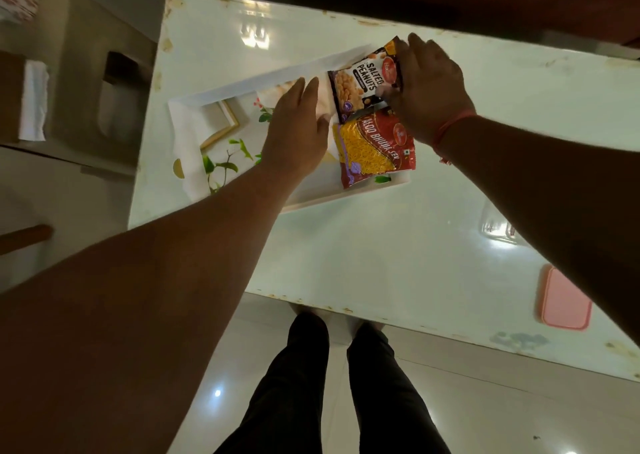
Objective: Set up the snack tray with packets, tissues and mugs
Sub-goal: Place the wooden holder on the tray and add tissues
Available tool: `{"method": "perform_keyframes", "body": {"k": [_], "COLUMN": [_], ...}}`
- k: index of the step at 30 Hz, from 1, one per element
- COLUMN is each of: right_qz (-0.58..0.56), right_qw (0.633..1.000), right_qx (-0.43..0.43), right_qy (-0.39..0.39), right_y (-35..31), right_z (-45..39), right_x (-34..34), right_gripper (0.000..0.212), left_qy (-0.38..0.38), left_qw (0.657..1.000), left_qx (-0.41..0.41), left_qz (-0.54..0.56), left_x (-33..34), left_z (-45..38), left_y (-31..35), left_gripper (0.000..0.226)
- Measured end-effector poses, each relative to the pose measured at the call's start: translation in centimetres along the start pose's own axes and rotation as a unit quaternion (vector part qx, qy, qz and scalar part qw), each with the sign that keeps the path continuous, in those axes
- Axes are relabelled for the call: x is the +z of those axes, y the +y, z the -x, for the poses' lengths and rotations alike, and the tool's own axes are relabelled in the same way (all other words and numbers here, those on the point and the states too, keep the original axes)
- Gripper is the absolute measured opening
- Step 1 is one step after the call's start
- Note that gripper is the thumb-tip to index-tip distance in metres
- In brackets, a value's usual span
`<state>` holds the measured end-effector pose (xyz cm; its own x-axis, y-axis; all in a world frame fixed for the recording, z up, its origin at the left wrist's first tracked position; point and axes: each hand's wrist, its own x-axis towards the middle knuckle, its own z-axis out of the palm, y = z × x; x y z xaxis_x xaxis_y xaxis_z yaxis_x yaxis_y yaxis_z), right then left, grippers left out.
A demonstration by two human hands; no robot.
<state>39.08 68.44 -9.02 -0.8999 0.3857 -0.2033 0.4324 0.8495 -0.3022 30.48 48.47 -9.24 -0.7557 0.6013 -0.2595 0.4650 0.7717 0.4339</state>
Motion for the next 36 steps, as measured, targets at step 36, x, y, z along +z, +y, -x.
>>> {"method": "perform_keyframes", "body": {"k": [36], "right_qz": [-0.158], "right_qw": [0.971], "right_qx": [-0.116], "right_qy": [-0.139], "right_y": [-53.6], "right_z": [-13.5], "right_x": [9.6], "right_gripper": [0.060], "left_qy": [0.195], "left_qw": [0.927], "left_qx": [-0.266], "left_qz": [0.178], "left_x": [-29.0], "left_z": [-0.6], "left_y": [-41.2], "left_gripper": [0.052]}}
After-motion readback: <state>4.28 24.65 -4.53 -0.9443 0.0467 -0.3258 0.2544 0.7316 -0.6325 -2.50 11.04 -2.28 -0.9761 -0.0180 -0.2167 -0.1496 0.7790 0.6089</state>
